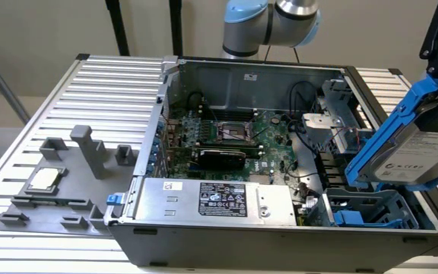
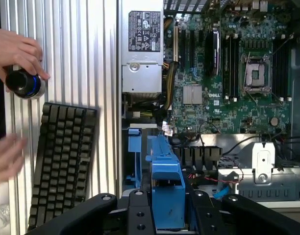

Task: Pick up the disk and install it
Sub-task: 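Insert the disk into the insertion slot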

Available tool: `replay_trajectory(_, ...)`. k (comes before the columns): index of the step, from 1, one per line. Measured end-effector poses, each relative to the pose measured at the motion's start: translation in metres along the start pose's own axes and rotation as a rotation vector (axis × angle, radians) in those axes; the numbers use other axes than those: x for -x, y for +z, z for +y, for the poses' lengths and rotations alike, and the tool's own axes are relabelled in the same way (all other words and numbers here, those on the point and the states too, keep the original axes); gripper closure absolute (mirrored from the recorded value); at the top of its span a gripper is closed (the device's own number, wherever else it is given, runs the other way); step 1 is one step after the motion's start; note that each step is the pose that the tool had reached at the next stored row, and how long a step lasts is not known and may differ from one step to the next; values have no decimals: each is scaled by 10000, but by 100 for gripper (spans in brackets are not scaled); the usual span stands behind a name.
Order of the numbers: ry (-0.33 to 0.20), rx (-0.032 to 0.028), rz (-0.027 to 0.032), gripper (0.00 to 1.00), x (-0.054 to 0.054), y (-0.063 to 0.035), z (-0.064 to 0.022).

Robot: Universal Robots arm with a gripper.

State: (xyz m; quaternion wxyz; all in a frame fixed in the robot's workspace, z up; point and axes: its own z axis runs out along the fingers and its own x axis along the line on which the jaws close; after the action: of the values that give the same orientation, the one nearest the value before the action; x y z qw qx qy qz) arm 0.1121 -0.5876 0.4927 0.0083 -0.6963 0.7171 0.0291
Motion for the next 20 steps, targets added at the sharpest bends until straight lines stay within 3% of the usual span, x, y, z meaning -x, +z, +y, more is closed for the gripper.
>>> replay_trajectory(8, 0, 0, 1, 100, -1, 8, 0)
replay_trajectory(20, 1, 4, 6, 100, -12, 224, -5)
